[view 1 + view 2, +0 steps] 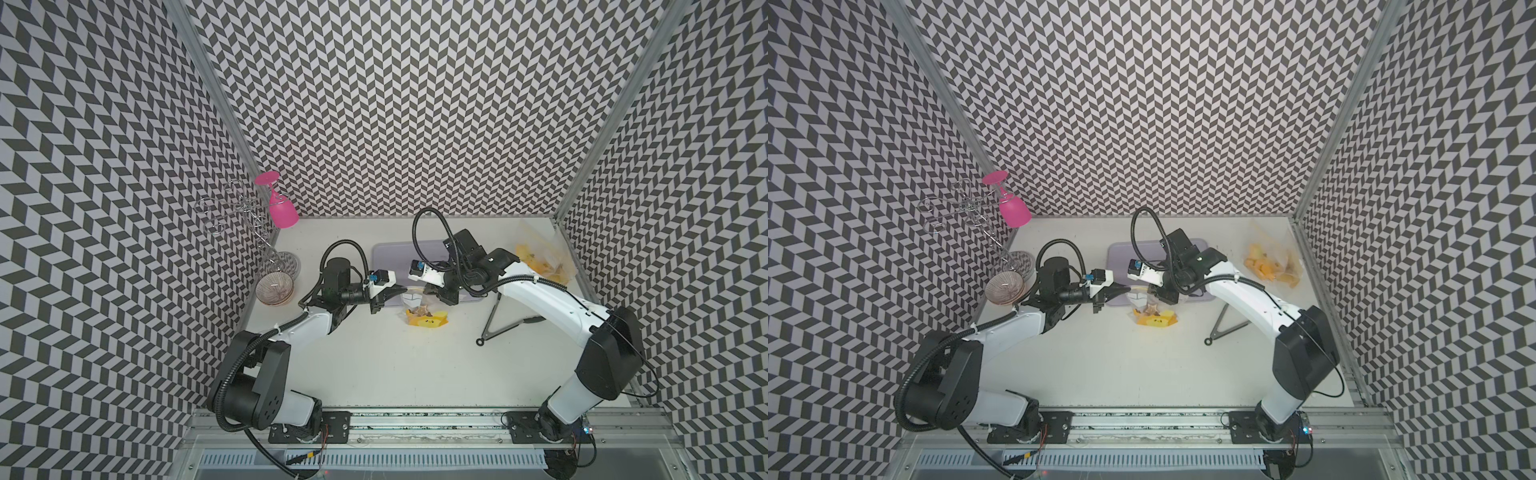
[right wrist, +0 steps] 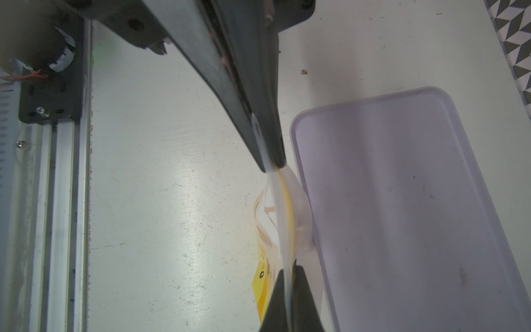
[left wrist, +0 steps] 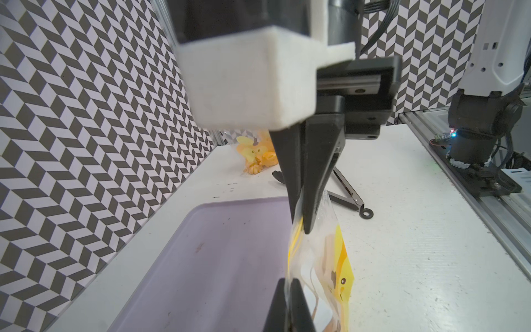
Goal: Put the cookies into a resealable bag to prevent moisture
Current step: Close the ziploc bag at the center of the board.
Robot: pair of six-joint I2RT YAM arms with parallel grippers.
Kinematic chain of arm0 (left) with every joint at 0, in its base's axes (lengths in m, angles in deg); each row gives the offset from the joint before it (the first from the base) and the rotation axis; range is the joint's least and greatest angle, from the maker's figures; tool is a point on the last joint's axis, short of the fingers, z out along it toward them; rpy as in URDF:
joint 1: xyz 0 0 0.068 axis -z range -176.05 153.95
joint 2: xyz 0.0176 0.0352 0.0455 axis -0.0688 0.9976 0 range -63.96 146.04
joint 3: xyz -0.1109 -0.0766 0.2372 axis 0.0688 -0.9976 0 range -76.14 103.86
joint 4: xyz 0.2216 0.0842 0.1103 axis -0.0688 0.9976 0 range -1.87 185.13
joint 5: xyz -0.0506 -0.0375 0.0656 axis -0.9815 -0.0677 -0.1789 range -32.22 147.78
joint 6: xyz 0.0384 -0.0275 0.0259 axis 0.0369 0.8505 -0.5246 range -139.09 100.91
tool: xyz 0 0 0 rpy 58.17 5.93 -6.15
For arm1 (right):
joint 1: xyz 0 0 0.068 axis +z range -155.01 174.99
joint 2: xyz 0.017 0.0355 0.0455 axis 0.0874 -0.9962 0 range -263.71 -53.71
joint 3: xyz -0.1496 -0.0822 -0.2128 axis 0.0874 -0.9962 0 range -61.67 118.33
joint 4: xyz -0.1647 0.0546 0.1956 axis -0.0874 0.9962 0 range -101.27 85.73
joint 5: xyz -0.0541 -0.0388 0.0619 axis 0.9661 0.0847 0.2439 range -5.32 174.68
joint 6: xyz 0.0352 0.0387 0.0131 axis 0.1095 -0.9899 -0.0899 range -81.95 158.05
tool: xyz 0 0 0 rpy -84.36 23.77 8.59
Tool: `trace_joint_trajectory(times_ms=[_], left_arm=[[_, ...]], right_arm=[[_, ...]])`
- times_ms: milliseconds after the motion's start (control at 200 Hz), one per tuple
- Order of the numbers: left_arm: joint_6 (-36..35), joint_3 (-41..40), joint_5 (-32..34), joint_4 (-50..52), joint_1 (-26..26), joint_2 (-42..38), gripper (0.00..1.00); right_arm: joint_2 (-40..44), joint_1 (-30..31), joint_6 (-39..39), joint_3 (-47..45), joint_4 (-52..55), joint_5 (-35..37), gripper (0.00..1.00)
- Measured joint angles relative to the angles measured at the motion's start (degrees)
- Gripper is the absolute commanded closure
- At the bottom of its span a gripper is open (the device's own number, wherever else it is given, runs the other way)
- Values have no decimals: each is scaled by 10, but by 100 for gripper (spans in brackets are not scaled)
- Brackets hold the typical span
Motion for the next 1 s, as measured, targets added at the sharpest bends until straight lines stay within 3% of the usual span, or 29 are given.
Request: trace_joint_trajectory(times_ms=[60, 95, 125, 145, 185, 255, 300, 335, 426, 461, 491, 531, 561, 641, 681, 781, 836, 871, 956, 1001], left_arm=[[-2, 0, -1, 2, 0, -1, 100], [-3, 0, -2, 3, 0, -2, 100], [-4, 0, -3, 3, 0, -2, 100], [-4, 0, -4, 3, 0, -2, 100], [-4, 0, -6, 5, 0, -2, 100], [-6, 0, -8, 7, 1, -2, 100], [-7, 0, -9, 9, 0, -2, 100], [-8, 0, -9, 10, 0, -2, 100], [-8, 0, -11, 13, 1, -2, 100], [-8, 0, -11, 14, 0, -2, 100], [-8, 0, -11, 15, 0, -2, 100], [-8, 0, -11, 16, 0, -2, 100], [-8, 0, -11, 16, 0, -2, 100], [-8, 0, -12, 16, 1, -2, 100], [-8, 0, -12, 17, 0, -2, 100], [-8, 0, -14, 19, 1, -2, 100], [-8, 0, -15, 20, 1, -2, 100], [-8, 0, -15, 20, 1, -2, 100], [-8, 0, -17, 20, 1, -2, 100], [-8, 0, -18, 19, 1, -2, 100]], right_arm=[[0, 1, 0, 0, -3, -2, 100], [0, 1, 0, 0, -5, -3, 83], [0, 1, -2, 0, -6, -3, 81], [0, 1, -1, 0, -8, -5, 84], [0, 2, 0, 0, -15, -6, 100], [0, 7, -4, 0, -23, -8, 100], [0, 9, -1, 0, -23, -9, 91], [0, 10, -2, 0, -24, -10, 100], [0, 14, -4, 0, -26, -11, 100], [0, 15, -3, 0, -25, -11, 87], [-1, 16, -4, 0, -25, -11, 85], [-1, 17, -3, 0, -28, -14, 88], [-2, 20, -3, 0, -31, -15, 100], [-2, 25, 0, 0, -34, -18, 100], [-3, 26, -3, 1, -34, -21, 91], [-8, 29, -5, 1, -42, -24, 96], [-10, 31, -6, 1, -44, -24, 79], [-12, 32, -7, 1, -46, -24, 77], [-16, 36, -8, 1, -53, -27, 80], [-18, 38, -10, 1, -55, -28, 97]])
